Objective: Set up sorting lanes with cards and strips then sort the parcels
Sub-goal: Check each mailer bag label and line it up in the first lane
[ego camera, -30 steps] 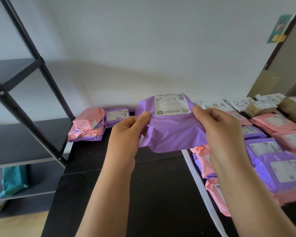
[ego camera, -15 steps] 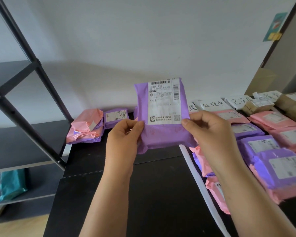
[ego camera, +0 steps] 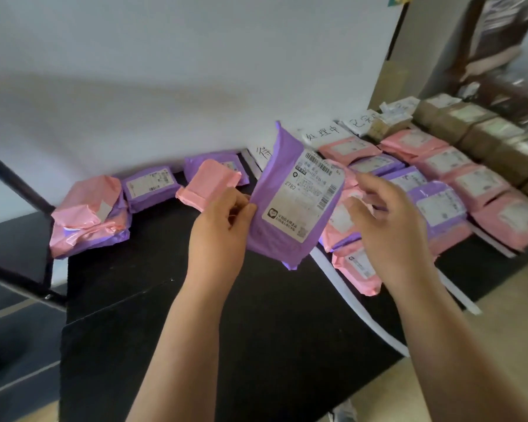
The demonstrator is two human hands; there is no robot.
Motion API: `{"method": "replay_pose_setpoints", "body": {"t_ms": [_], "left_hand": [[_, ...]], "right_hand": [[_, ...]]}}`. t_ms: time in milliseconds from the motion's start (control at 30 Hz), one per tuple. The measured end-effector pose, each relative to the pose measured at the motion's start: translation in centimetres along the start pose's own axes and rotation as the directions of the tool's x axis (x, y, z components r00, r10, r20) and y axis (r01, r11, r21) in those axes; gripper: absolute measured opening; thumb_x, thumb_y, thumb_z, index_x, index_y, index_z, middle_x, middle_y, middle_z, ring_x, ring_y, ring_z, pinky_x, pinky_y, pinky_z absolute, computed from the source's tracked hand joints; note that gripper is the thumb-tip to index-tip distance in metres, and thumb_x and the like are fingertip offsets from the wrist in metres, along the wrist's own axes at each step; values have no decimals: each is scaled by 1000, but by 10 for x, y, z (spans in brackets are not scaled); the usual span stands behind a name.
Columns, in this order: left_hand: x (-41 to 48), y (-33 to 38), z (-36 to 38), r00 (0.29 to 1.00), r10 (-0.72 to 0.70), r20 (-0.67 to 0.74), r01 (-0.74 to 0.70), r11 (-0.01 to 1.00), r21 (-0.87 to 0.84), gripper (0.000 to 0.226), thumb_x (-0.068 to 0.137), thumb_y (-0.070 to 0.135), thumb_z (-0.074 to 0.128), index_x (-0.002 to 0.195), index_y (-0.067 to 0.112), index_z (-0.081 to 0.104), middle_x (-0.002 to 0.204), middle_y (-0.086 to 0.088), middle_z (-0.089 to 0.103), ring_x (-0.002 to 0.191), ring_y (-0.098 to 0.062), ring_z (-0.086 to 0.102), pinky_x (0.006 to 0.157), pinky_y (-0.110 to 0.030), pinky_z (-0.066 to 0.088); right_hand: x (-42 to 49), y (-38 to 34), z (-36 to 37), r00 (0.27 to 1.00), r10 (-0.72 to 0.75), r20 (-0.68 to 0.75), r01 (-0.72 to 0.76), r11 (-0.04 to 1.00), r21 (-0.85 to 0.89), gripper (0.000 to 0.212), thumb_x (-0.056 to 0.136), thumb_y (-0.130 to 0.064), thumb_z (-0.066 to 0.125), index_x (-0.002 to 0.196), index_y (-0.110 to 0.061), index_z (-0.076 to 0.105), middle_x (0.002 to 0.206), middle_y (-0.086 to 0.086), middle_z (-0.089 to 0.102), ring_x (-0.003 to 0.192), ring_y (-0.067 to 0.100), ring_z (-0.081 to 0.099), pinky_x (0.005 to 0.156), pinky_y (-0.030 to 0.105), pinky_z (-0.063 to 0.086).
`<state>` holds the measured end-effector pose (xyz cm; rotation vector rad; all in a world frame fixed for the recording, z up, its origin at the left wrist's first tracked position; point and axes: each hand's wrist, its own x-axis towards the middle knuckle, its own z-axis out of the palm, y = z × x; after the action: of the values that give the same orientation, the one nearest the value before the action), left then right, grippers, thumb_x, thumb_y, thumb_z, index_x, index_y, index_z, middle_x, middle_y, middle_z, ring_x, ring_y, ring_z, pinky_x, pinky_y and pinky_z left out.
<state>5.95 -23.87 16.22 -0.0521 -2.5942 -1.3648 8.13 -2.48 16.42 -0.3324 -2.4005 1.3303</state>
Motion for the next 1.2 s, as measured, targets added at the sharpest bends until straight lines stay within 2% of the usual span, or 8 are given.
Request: {"method": "replay_pose_setpoints", "body": {"t_ms": [133, 333, 500, 633, 767, 933, 1067, 1200], "left_hand": [[-11, 14, 19, 982, 83, 168, -86, 996, 16, 11, 98, 28, 57, 88, 25, 60, 87, 13, 65, 83, 3, 59, 65, -25, 50], [-33, 58, 62, 961, 150, 232, -152, 988, -6, 11, 96, 27, 57, 86, 27, 61, 83, 13, 64, 80, -2, 60, 68, -25, 50], [-51, 109, 123, 962, 131, 241, -127, 991, -34, 13, 95, 29, 59, 83, 31, 58, 81, 16, 64, 82, 12, 57, 62, -5, 43], [-65, 153, 189, 967, 109, 229, -98, 993, -59, 11, 92, 34, 63, 82, 36, 58, 85, 21, 63, 86, 24, 52, 62, 2, 40], [-83, 183, 250, 984, 92, 155, -76, 992, -102, 15, 90, 37, 66, 83, 47, 57, 93, 32, 55, 87, 25, 50, 60, -3, 42], [-91, 195, 302, 991, -86, 105, 104, 977, -185, 33, 87, 49, 67, 113, 45, 47, 120, 19, 53, 108, -4, 53, 81, -22, 42], [-70, 203, 337, 965, -143, 218, 183, 968, -173, 36, 86, 47, 68, 112, 25, 56, 111, 11, 63, 100, -8, 61, 75, -22, 44], [-38, 213, 369, 950, -115, 291, 174, 967, -186, 22, 90, 40, 67, 106, 28, 58, 104, 16, 64, 89, 2, 61, 67, -21, 45]], "right_hand": [[-9, 20, -27, 1000, -15, -11, 14, 996, -91, 37, 99, -33, 57, 136, -37, 51, 121, -23, 47, 118, -2, 44, 80, 15, 38], [-6, 54, -81, 998, 52, 41, -46, 991, -125, 31, 99, -39, 56, 128, -27, 61, 106, -11, 61, 100, 9, 60, 84, 34, 54], [4, 100, -154, 997, 77, 1, -77, 996, -38, 6, 95, -31, 64, 89, -31, 67, 86, -20, 66, 79, 1, 64, 63, 15, 47], [13, 145, -216, 993, 108, -47, -109, 994, -15, 7, 93, -30, 67, 88, -29, 70, 87, -18, 68, 87, 7, 67, 73, 31, 56], [20, 190, -269, 982, 139, -127, -143, 989, -28, 12, 94, -31, 66, 88, -22, 72, 84, -14, 69, 80, 5, 67, 58, 18, 51], [42, 231, -305, 945, 247, -214, -248, 968, 26, 17, 96, -33, 64, 85, -20, 68, 87, -13, 68, 77, 5, 69, 48, 11, 48], [76, 253, -311, 924, 279, -263, -272, 960, 61, 17, 95, -34, 65, 83, -22, 67, 86, -15, 68, 78, 4, 70, 48, 9, 48], [117, 268, -305, 923, 265, -279, -269, 963, 25, 19, 95, -38, 64, 82, -25, 62, 89, -17, 66, 84, 5, 69, 49, 11, 50]]}}
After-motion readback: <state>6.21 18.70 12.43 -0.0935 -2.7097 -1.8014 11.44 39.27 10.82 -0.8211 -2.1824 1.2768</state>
